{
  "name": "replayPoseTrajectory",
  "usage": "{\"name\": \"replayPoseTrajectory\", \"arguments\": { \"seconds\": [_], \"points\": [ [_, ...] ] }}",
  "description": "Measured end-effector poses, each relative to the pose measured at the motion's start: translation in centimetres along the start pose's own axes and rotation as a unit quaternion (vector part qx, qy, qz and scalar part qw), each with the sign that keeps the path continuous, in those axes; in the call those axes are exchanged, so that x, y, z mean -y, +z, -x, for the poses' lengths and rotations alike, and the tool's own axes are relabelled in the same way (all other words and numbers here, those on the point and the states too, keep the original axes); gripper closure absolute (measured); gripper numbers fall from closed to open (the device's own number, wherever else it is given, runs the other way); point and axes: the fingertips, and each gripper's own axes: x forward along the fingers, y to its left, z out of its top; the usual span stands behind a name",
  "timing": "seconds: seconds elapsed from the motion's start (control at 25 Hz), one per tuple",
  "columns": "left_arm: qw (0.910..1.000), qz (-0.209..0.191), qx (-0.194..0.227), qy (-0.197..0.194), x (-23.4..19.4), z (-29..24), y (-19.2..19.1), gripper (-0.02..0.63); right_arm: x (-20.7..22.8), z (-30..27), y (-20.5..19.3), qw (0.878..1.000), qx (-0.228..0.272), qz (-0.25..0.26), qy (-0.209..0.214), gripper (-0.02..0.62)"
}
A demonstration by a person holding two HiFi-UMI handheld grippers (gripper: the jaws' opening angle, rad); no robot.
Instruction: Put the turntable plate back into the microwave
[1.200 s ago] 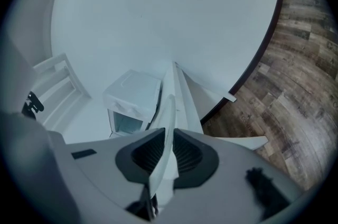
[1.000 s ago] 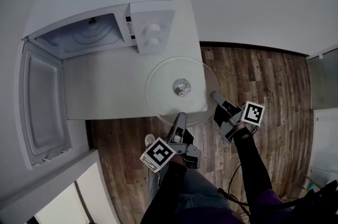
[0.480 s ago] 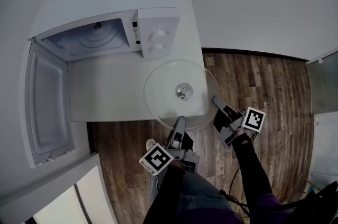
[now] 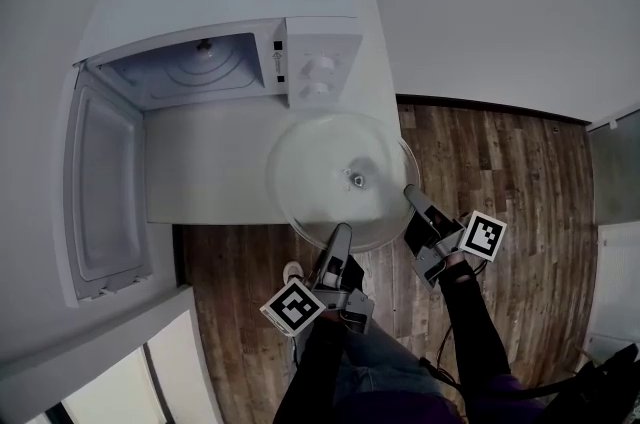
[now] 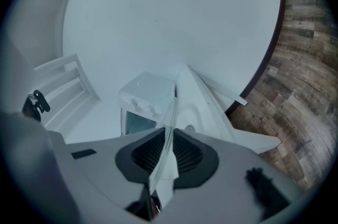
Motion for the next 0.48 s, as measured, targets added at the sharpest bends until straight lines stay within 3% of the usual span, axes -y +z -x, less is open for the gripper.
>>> {"name": "replayPoseTrajectory", "arguments": {
  "seconds": [0.48],
  "points": [
    [0.9987,-0.037,0.030,-0.017,2.3,3.1,2.6,0.572,-4.0,-1.6,-2.2,0.999,-0.008,0.004,0.038,0.545]
  ]
}}
